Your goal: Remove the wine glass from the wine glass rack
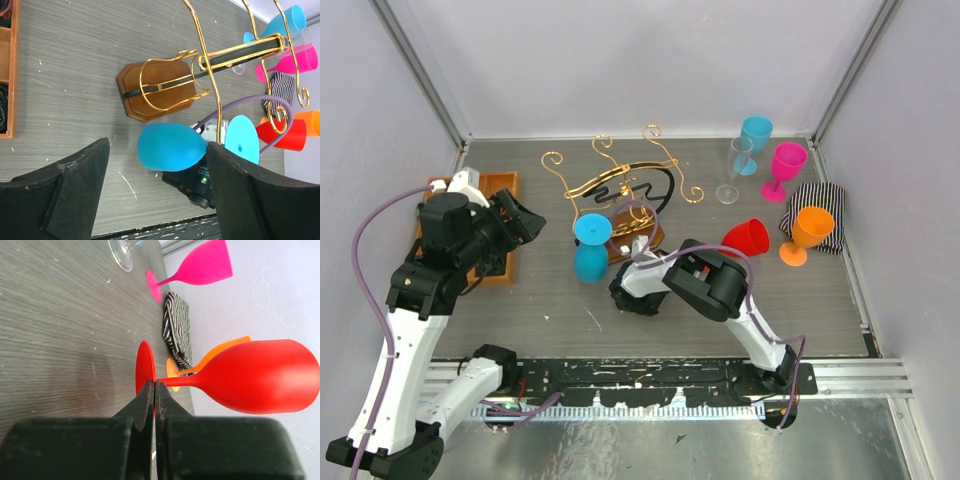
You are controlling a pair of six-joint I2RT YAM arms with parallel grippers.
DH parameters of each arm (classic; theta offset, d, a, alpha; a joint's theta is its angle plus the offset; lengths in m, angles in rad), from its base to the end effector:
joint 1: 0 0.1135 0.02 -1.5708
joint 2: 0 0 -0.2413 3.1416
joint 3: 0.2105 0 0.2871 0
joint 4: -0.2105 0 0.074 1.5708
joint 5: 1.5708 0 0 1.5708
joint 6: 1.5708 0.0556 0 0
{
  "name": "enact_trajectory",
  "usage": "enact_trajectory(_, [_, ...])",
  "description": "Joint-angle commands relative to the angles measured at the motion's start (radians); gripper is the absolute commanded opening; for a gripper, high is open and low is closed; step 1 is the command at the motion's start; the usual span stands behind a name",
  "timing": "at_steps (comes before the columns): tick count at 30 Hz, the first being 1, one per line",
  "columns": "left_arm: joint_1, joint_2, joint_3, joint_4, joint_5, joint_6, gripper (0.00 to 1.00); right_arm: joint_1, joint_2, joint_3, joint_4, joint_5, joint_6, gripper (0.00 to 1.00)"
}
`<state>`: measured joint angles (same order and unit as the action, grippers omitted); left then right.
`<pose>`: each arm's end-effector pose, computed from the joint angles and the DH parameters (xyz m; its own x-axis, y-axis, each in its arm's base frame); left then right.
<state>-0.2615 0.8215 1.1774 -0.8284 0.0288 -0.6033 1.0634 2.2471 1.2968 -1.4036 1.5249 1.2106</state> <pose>0.2056 -0.0567 0.3853 -0.5227 -0.4472 -0.7258 -0.0162 0.8564 -0.5160 0.2084 0.2606 0.0539 -0.4794 -0.7739 -0.4139 0.1875 0.3704 -0.9097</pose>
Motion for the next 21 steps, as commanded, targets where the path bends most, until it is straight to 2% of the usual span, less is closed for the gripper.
enact_trajectory(1, [0.004, -0.011, -0.015, 0.014, 0.005, 0.010, 0.84, 0.007, -0.119, 0.026, -0.061, 0.116, -0.124, 0.01])
enact_trajectory(9, [0.002, -0.022, -0.027, 0.016, 0.001, 0.011, 0.84, 0.023, -0.197, 0.082, -0.061, 0.167, -0.250, 0.01])
enact_trajectory(21, [0.002, -0.031, -0.031, 0.009, -0.014, 0.023, 0.85, 0.082, -0.254, 0.058, -0.061, 0.142, -0.295, 0.01])
